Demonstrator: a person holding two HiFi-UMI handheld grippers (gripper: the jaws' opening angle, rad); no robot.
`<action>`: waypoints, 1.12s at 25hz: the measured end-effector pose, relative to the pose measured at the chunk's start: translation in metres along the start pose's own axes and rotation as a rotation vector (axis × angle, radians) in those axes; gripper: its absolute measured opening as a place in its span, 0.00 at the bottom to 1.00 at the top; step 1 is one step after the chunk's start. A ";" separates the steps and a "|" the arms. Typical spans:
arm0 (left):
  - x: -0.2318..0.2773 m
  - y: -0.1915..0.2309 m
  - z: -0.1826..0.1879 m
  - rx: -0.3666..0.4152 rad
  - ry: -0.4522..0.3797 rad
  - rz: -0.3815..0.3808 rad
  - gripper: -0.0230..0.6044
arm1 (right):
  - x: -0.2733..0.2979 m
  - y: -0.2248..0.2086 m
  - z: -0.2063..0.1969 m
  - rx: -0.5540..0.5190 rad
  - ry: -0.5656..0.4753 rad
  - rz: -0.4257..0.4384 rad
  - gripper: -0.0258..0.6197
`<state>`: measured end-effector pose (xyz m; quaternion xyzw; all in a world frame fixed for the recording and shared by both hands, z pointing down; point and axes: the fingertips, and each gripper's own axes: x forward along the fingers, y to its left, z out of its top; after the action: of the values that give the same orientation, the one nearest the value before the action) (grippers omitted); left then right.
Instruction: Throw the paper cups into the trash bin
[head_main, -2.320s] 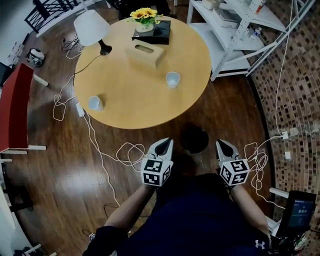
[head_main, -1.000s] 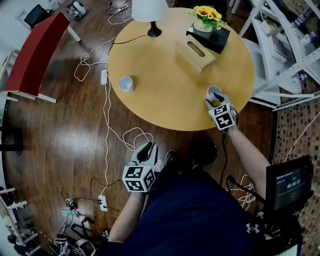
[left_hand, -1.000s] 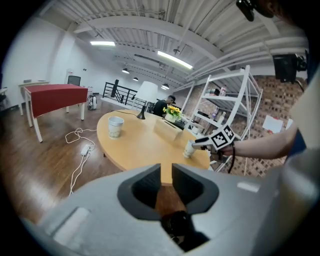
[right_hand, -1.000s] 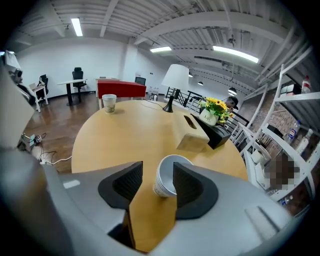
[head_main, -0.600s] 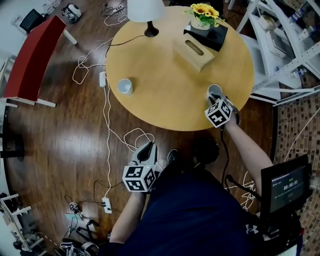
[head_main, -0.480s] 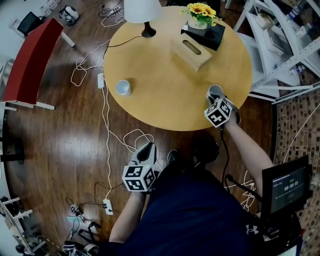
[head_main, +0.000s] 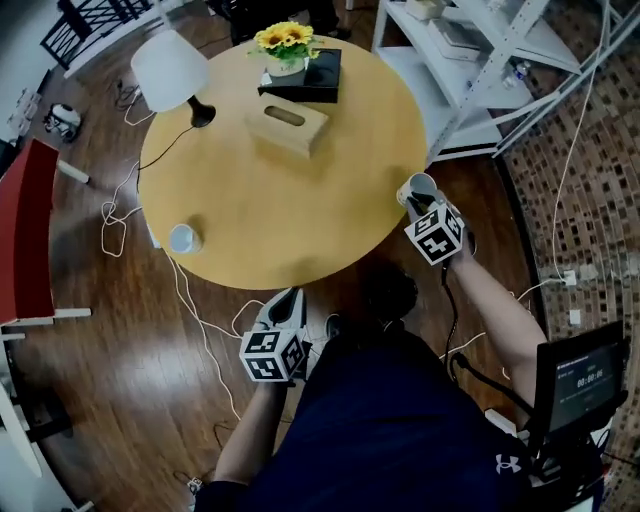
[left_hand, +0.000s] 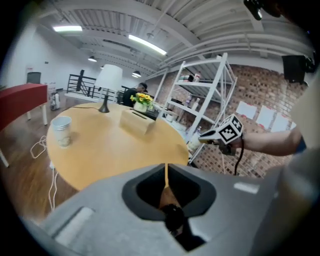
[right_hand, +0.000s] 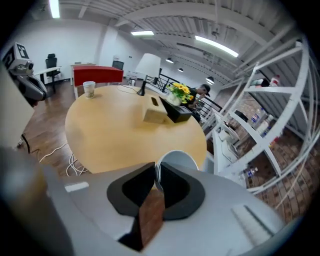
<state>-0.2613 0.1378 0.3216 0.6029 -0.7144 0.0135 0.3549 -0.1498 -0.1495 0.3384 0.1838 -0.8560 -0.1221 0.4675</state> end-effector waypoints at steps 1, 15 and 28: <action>0.012 -0.012 0.005 0.032 0.019 -0.039 0.07 | -0.011 -0.013 -0.017 0.046 0.011 -0.025 0.11; 0.073 -0.208 -0.031 0.237 0.252 -0.354 0.07 | -0.103 -0.022 -0.233 0.339 0.150 -0.100 0.11; 0.102 -0.173 -0.156 0.196 0.464 -0.281 0.06 | 0.051 0.187 -0.315 0.149 0.145 0.167 0.11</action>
<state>-0.0361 0.0732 0.4205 0.7082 -0.5188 0.1708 0.4474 0.0535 -0.0139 0.6163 0.1542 -0.8391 -0.0053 0.5216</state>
